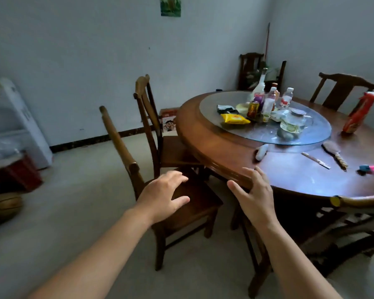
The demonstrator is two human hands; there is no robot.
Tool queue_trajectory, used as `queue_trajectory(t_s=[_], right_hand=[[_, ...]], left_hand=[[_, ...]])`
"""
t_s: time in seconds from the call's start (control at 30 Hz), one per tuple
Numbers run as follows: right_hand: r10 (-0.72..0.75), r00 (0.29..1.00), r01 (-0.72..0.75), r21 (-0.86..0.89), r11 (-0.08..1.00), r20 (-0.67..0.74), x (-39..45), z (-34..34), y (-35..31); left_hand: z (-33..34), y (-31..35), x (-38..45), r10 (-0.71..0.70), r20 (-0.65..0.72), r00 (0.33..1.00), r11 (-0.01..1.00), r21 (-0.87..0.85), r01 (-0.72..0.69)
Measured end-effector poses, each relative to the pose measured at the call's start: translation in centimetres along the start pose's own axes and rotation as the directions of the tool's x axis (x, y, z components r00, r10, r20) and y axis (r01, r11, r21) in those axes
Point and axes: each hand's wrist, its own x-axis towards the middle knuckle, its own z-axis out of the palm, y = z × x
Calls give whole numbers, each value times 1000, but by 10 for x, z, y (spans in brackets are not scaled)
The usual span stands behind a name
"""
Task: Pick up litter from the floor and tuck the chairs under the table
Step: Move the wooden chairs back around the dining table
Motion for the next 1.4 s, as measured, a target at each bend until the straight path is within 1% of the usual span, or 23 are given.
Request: queue_trajectory(t_s=[0.1,0.2,0.37,0.5,0.6,0.77,0.87,1.0,1.03,1.1,1.2,1.27,1.33,1.4], right_hand=[[-47,995,44,31,999,86,-13,74,-58],[-86,984,81,40,996,155,-13,129,-102],[-141,971,135,42,990,191,14,200,-158],[-182,962,174,57,983,205,43,244,-187],[-127,967,127,13,992,219,61,273,-204],[-7,976,29,-98,995,218,76,305,-224],[58,984,-30,-165,986,169,76,317,-226],[208,977,-191,-227,955,55,63,333,-225],[236,972,-225,-265,938,9,58,337,-224],[250,964,-267,-384,884,-93,47,345,-225],[263,941,-338,-527,780,-214,38,346,-227],[279,923,-383,-552,741,-266,32,346,-226],[284,914,-402,-549,733,-290,26,347,-226],[306,902,-431,-570,700,-306,24,350,-227]], left_hand=[[-44,-72,-26,-91,-30,995,996,6,92],[-77,-126,-37,-149,-85,985,988,27,152],[-117,-206,-25,-183,-171,968,981,26,190],[-136,-257,4,-165,-183,969,984,34,174],[-145,-289,29,-104,-137,985,992,54,112],[-154,-339,69,-18,-125,992,999,27,21],[-151,-365,98,46,-90,995,999,-4,-46],[-145,-390,143,179,-41,983,981,-63,-182],[-143,-395,153,214,-9,977,975,-66,-214],[-137,-404,169,280,60,958,959,-60,-276],[-126,-418,185,347,105,932,936,-98,-337],[-118,-425,190,369,132,920,922,-173,-345],[-110,-428,193,382,131,915,910,-228,-347],[-102,-429,196,406,108,907,904,-196,-381]])
